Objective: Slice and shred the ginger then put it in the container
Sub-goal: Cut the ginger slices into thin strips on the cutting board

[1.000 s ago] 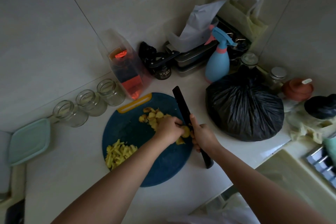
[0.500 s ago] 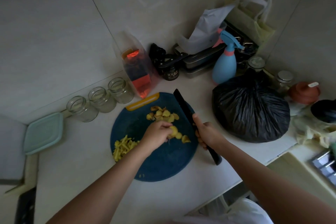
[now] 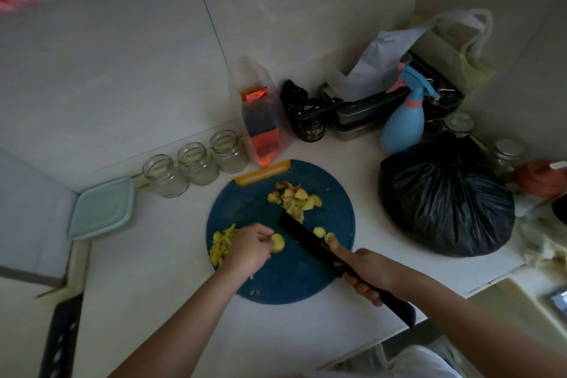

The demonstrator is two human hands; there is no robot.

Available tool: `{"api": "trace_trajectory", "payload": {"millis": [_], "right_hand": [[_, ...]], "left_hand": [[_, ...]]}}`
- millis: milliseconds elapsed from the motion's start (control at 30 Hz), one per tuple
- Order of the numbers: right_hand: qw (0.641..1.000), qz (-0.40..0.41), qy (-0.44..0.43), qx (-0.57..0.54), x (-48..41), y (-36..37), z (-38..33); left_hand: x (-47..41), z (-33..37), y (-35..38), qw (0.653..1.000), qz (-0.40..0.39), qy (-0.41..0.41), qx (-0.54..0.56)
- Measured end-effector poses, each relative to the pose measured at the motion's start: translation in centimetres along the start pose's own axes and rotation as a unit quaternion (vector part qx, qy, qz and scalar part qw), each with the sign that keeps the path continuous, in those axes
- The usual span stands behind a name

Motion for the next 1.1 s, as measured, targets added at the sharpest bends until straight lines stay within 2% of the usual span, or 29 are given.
{"api": "trace_trajectory", "payload": {"millis": [167,333,533,600,700,933,1100], "right_hand": [[0.998,0.065,-0.025,0.003,-0.3,-1.0,-0.8],[0.993,0.105,-0.042,0.027,-0.6,-0.8,-1.3],[0.987,0.144,-0.044,0.056,-0.7,-0.2,-1.3],[0.986,0.149,-0.043,0.051,-0.7,-0.3,-1.3],[0.985,0.152,-0.044,0.065,-0.7,-0.2,-1.5],[0.978,0.147,-0.098,0.113,-0.4,1.0,-1.7],[0.979,0.135,-0.101,0.118,0.0,2.4,-1.6]], "left_hand": [[0.7,1.1,0.6,0.997,0.026,0.056,-0.044],[1.0,1.9,0.0,0.984,0.102,0.095,-0.113],[1.2,2.4,-0.3,0.979,0.122,0.099,-0.128],[1.2,2.0,0.2,0.980,0.109,0.090,-0.138],[1.1,1.9,0.8,0.973,0.117,0.119,-0.159],[1.9,1.6,1.5,0.970,0.138,0.158,-0.122],[2.5,1.3,1.5,0.958,0.161,0.201,-0.125]]}}
Point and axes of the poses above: each hand's wrist, its own x-axis away from the middle knuckle, its own y-axis out of the palm, z = x × y, the point moved 7 cm from there along -x, towards the middle knuckle, and after that the axes turned 7 degrees about -x, right-handed, at the moved point
